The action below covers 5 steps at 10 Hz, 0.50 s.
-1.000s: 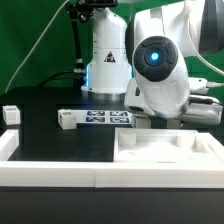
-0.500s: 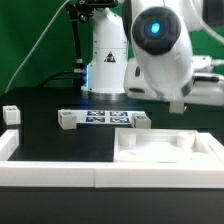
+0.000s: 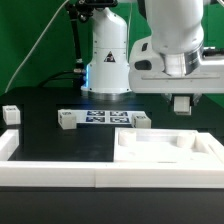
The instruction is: Assemble one leg
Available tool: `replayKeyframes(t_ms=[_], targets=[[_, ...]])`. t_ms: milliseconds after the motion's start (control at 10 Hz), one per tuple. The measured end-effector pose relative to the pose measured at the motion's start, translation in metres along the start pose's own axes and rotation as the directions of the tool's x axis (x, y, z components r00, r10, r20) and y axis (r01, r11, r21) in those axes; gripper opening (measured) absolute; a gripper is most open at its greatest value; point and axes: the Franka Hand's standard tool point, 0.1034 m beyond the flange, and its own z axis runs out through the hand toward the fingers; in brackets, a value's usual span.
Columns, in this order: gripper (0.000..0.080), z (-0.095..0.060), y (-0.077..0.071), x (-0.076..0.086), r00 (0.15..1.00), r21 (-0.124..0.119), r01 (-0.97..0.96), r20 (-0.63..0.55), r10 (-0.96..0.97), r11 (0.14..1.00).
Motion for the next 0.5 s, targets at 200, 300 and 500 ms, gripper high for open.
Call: replayKeyframes(t_ms=[200, 300, 500], targets=[[0.0292, -0.028, 0.001, 0.002, 0.994, -0.018, 0.033, -0.105, -0.035, 0.999], [0.0292, -0.047, 0.002, 0.003, 0.979, -0.024, 0.052, -0.198, -0.055, 0.998], [0.0292, -0.065, 0.002, 0.007, 0.951, -0.004, 0.039, -0.307, -0.039, 0.999]])
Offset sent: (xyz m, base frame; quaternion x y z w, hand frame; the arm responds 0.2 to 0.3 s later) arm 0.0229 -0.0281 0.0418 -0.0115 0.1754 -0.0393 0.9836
